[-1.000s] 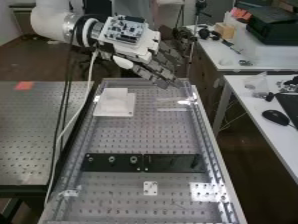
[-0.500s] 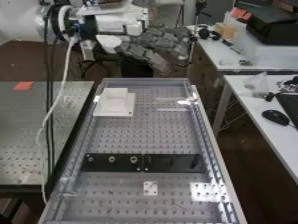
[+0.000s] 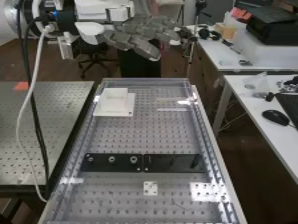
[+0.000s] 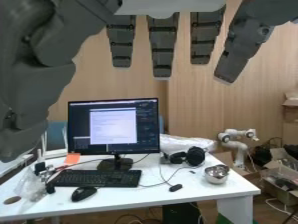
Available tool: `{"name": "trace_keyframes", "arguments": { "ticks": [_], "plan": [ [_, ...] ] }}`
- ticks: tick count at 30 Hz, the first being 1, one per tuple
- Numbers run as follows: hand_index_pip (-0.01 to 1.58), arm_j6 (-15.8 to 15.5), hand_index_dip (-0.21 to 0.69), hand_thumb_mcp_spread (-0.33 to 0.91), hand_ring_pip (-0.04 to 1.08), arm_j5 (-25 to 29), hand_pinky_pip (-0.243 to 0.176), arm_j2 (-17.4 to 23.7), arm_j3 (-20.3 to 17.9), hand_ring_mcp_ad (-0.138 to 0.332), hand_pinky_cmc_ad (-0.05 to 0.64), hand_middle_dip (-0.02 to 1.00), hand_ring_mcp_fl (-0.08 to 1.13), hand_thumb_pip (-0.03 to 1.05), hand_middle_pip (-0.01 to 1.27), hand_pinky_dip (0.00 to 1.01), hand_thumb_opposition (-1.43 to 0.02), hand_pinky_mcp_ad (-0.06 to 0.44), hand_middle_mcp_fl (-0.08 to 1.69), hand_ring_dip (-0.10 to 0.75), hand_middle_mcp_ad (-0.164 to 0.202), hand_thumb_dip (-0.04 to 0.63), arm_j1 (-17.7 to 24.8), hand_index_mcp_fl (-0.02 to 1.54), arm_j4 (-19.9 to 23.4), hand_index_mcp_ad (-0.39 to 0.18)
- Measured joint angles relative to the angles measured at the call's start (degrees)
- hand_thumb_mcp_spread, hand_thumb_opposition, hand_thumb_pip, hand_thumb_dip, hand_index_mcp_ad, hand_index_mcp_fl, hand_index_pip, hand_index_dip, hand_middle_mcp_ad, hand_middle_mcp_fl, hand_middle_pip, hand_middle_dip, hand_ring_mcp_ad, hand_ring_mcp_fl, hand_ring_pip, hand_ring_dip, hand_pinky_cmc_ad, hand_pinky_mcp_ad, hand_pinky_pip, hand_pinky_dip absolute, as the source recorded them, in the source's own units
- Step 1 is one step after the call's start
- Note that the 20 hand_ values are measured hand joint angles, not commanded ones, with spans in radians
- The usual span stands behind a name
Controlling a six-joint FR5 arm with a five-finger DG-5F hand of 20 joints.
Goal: Grab the chopstick and place it in the clear container
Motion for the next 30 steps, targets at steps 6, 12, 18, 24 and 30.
{"name": "trace_keyframes", "arguments": {
  "ticks": [6,12,18,24,30],
  "plan": [
    [0.07,0.6,0.288,0.24,0.09,-1.0,-0.124,-0.4,1.1,0.208,0.468,0.32,0.01,0.39,0.14,0.48,-0.69,0.278,0.07,0.180,0.086,0.031,-1.4,0.11,-1.3,-0.138],
    [0.08,2.0,0.281,0.24,0.09,-0.6,-0.124,-1.2,2.7,0.208,0.468,0.32,0.01,0.39,0.14,0.47,-0.69,0.284,0.07,0.166,0.086,0.031,-1.2,0.09,-2.3,-0.140],
    [0.07,2.9,0.265,0.24,0.09,1.8,-0.124,-1.1,2.9,0.208,0.478,0.30,0.01,0.39,0.14,0.47,-0.69,0.293,0.07,0.166,0.084,0.030,0.2,0.09,-0.9,-0.140],
    [0.08,3.6,0.265,0.24,0.09,8.3,-0.124,-1.6,2.9,0.208,0.476,0.30,0.01,0.40,0.14,0.47,-0.70,0.295,0.07,0.166,0.086,0.033,1.5,0.09,1.7,-0.141],
    [0.08,2.6,0.265,0.23,0.09,14.3,-0.124,-2.6,2.2,0.208,0.476,0.30,0.01,0.46,0.14,0.40,-0.70,0.295,0.07,0.166,0.086,0.033,3.1,0.09,6.8,-0.147]
  ]
}}
